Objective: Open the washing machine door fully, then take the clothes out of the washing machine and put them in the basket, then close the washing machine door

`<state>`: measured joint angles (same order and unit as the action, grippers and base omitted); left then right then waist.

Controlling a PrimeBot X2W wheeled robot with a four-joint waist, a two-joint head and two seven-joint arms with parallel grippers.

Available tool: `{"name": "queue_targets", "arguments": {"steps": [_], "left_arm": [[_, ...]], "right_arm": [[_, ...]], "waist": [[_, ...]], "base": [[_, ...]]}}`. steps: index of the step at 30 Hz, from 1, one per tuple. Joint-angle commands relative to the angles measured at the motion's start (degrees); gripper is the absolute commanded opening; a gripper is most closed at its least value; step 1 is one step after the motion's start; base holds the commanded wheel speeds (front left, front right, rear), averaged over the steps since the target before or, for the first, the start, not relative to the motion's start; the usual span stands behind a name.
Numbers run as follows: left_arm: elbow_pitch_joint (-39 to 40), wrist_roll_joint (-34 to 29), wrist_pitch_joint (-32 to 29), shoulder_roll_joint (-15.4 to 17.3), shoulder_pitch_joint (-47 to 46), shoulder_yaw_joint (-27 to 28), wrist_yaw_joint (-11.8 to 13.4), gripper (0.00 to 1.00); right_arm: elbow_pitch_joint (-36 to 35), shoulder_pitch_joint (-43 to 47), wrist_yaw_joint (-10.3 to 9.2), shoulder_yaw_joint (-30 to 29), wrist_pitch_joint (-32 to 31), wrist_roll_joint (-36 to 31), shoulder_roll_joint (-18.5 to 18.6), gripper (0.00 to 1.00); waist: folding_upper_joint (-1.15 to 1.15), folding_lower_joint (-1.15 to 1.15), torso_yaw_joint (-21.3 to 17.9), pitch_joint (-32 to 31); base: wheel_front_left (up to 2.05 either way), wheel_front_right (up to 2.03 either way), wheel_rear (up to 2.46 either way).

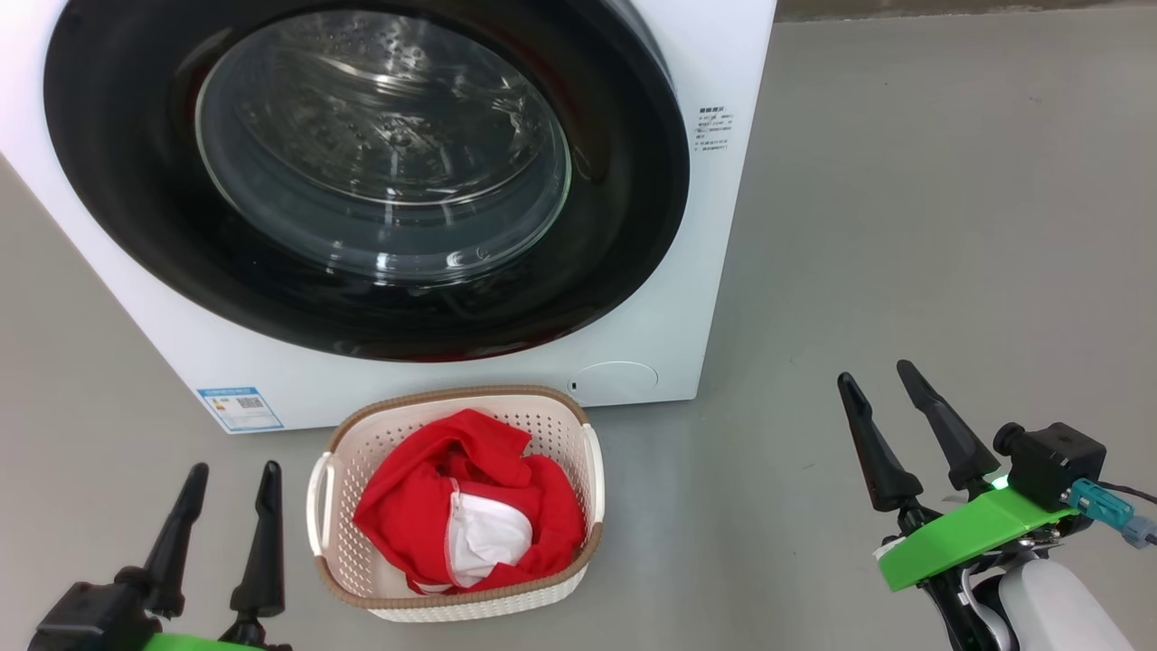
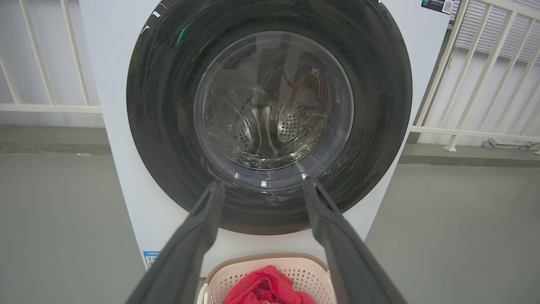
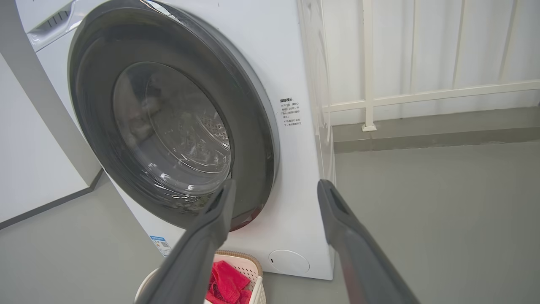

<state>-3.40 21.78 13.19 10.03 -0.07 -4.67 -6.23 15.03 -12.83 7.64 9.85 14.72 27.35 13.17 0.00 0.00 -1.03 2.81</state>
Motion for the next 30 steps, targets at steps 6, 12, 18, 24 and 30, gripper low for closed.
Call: {"name": "queue_targets", "arguments": {"steps": [6, 12, 18, 24, 30], "left_arm": [[1.6, 0.2, 0.3, 1.6, -1.5, 1.8, 0.8, 1.00], [-0.6, 0.0, 0.0, 0.0, 0.1, -0.2, 0.9, 0.00], [-2.6, 1.9, -0.5, -1.4, 0.7, -0.4, 0.9, 0.00], [-3.0, 5.3, -1.5, -1.7, 0.4, 0.2, 0.8, 0.00], [-3.5, 8.7, -2.4, -1.9, 0.0, 0.7, 0.7, 0.00]], "right_arm": [[-1.4, 0.1, -0.15, 0.5, 0.3, -0.9, 0.3, 1.00], [0.6, 0.1, 0.00, -0.6, 0.0, -0.5, -0.2, 0.00], [2.2, 1.6, 0.00, -0.7, -0.6, 1.3, -1.2, 0.00], [2.0, 1.9, -0.01, -1.4, -1.5, 4.5, -1.6, 0.00], [1.9, 2.1, -0.02, -2.1, -2.5, 7.7, -1.9, 0.00]], "waist": [[0.00, 0.00, 0.0, 0.2], [0.00, 0.00, 0.1, 0.4], [0.00, 0.02, 0.1, 0.3], [0.00, 0.05, 0.1, 0.0], [0.00, 0.00, 0.2, 0.0]], "base": [[0.00, 0.00, 0.00], [0.00, 0.00, 0.00], [0.00, 0.00, 0.00], [0.00, 0.00, 0.00], [0.00, 0.00, 0.00]]}}
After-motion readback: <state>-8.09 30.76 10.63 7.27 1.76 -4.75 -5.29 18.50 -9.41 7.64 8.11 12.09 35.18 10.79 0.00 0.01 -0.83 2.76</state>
